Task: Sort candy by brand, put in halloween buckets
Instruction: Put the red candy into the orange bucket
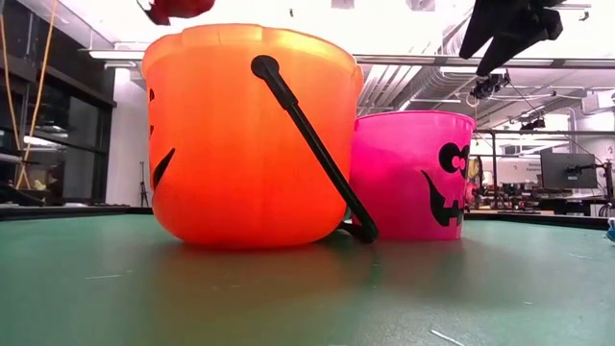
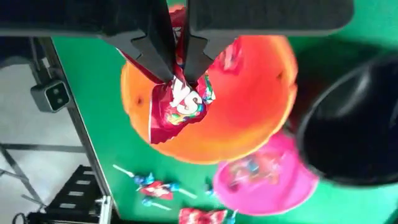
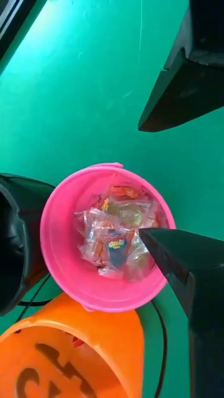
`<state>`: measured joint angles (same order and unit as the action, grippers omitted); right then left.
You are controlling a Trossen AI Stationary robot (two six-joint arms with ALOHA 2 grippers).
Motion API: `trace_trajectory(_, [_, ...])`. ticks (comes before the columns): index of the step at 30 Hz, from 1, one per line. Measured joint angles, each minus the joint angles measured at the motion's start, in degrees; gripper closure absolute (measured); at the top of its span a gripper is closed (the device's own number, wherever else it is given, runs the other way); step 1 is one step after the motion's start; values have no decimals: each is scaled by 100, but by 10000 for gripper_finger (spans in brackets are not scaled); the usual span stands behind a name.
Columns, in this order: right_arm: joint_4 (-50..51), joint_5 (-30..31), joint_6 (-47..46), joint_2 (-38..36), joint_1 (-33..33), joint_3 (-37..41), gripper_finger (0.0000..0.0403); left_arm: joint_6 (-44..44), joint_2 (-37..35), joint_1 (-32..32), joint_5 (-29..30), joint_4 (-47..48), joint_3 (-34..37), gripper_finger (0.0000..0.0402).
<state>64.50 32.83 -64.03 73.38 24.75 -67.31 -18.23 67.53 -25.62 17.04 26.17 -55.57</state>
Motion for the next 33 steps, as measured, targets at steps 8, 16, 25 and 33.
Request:
trace_trajectory(8, [-16, -325, -2, 0, 0, 0, 144, -75, 1017, 348, -451, -699, 0, 287])
trace_trajectory(16, [1008, -1717, -1232, 10, -245, 9, 144, -684, 541, 740, -880, -337, -2, 176])
trace_trajectory(25, [536, -4584, -2050, -105, -129, 1902, 144, -1054, -907, 648, 1048, 1026, -7, 167])
trace_trajectory(33, [52, -4591, -2751, -94, -168, 2791, 144, -1308, -1221, 648, 1865, 1034, -4, 167])
